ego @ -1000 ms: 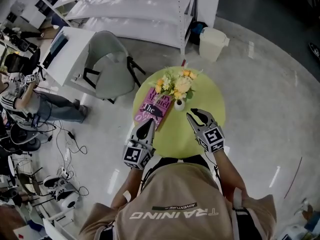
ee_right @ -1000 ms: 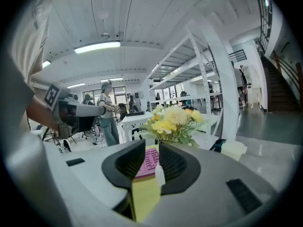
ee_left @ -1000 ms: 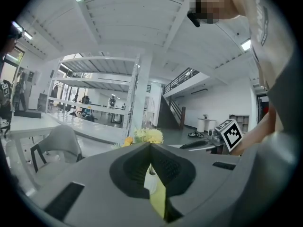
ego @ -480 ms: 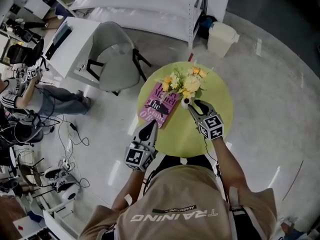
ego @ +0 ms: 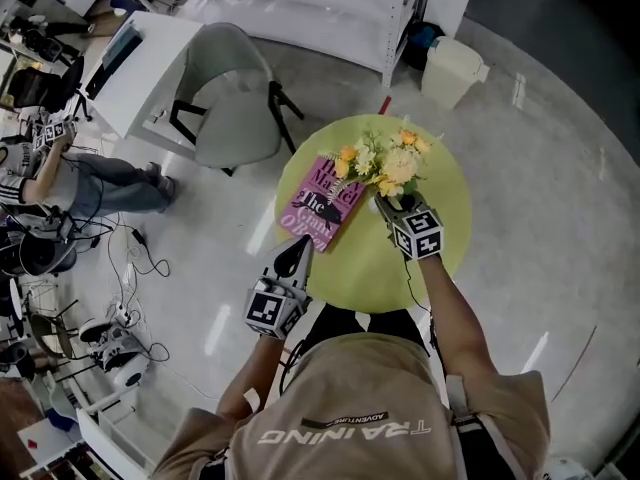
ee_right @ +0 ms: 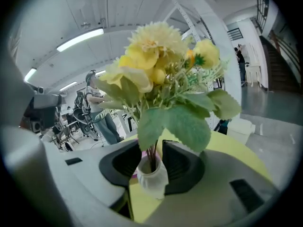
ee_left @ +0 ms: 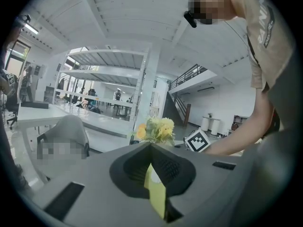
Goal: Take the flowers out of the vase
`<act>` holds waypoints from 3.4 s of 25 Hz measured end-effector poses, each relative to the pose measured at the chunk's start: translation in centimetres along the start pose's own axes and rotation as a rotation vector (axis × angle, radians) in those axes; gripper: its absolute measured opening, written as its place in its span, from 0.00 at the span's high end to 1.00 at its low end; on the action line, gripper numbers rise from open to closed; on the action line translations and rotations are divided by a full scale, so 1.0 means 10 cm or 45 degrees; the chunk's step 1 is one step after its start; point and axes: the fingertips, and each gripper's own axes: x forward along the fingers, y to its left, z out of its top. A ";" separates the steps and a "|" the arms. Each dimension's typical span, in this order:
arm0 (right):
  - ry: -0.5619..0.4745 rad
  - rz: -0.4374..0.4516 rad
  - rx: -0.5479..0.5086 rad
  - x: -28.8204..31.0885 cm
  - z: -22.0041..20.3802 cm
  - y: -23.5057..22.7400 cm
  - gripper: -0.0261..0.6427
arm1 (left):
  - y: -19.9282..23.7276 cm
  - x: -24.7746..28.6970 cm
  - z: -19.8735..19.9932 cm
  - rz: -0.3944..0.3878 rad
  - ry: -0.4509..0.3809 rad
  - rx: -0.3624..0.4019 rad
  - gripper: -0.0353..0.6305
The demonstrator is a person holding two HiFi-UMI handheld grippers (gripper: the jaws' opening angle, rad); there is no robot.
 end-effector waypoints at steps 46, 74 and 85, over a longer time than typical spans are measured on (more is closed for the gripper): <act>-0.084 -0.252 0.158 -1.45 -0.19 -0.15 0.90 | -0.62 0.28 0.05 -0.234 -0.006 0.031 0.94; 0.356 -0.452 0.744 -0.79 -1.71 -0.77 0.83 | -0.42 0.36 -0.25 -0.191 0.076 0.003 0.94; 0.438 -0.554 0.615 -0.96 -1.76 -0.63 0.68 | -0.44 0.29 -0.24 -0.197 0.055 0.000 0.94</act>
